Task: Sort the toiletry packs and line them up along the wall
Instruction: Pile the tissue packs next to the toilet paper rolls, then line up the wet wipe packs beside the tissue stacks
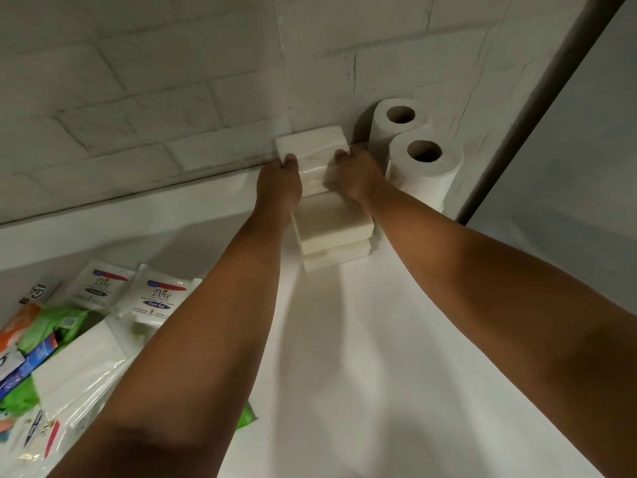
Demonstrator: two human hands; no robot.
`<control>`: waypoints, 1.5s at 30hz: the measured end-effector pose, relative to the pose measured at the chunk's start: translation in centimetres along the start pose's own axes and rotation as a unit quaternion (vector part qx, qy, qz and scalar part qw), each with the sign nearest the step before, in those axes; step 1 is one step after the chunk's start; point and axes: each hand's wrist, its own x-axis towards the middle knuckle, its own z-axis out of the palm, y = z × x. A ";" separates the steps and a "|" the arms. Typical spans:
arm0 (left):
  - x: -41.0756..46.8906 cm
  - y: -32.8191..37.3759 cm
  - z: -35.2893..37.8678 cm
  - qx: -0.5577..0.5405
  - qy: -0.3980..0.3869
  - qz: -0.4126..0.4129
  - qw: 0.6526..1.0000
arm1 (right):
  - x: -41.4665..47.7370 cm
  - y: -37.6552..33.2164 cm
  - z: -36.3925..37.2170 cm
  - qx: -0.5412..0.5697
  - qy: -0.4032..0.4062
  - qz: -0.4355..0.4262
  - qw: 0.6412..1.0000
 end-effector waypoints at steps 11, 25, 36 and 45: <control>-2.8 -0.1 -3.4 0.059 0.007 0.075 0.995 | -2.6 -1.9 -0.1 0.009 0.098 -0.129 0.987; -10.3 -9.6 -17.2 -0.017 0.047 0.144 0.988 | -15.9 -5.2 10.0 0.162 0.096 -0.236 0.953; -6.5 -19.3 -26.7 0.241 -0.034 0.064 0.968 | -20.4 -7.6 21.4 0.101 -0.057 -0.063 0.991; -4.3 -22.3 -26.6 0.379 -0.093 0.099 0.915 | -15.5 -9.8 24.6 -0.037 -0.109 0.013 0.993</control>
